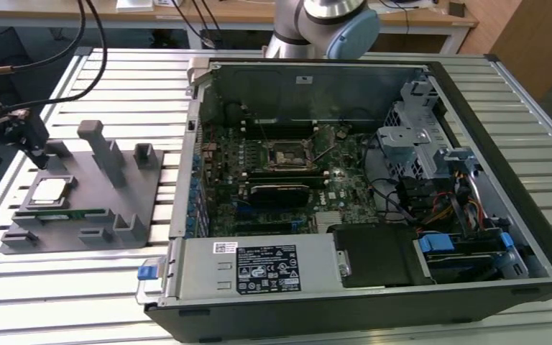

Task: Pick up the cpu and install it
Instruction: 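Pick up the cpu and move it towards the insertion slot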

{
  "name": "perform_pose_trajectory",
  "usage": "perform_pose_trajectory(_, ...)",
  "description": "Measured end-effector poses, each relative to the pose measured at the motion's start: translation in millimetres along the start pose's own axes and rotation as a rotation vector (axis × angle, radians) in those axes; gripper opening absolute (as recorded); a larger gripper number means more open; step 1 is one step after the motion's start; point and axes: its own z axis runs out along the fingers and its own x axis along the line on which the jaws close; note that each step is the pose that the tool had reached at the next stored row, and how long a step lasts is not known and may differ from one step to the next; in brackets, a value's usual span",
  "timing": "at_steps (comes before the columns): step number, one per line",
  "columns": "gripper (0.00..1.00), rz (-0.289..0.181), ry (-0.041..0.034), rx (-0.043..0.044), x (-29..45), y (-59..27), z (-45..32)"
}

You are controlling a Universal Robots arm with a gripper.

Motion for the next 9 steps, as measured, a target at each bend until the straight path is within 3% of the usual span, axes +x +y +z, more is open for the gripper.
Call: perform_pose_trajectory(9, 0.71, 0.004, -0.0002, 0.0001, -1.9, -0.5, 16.4)
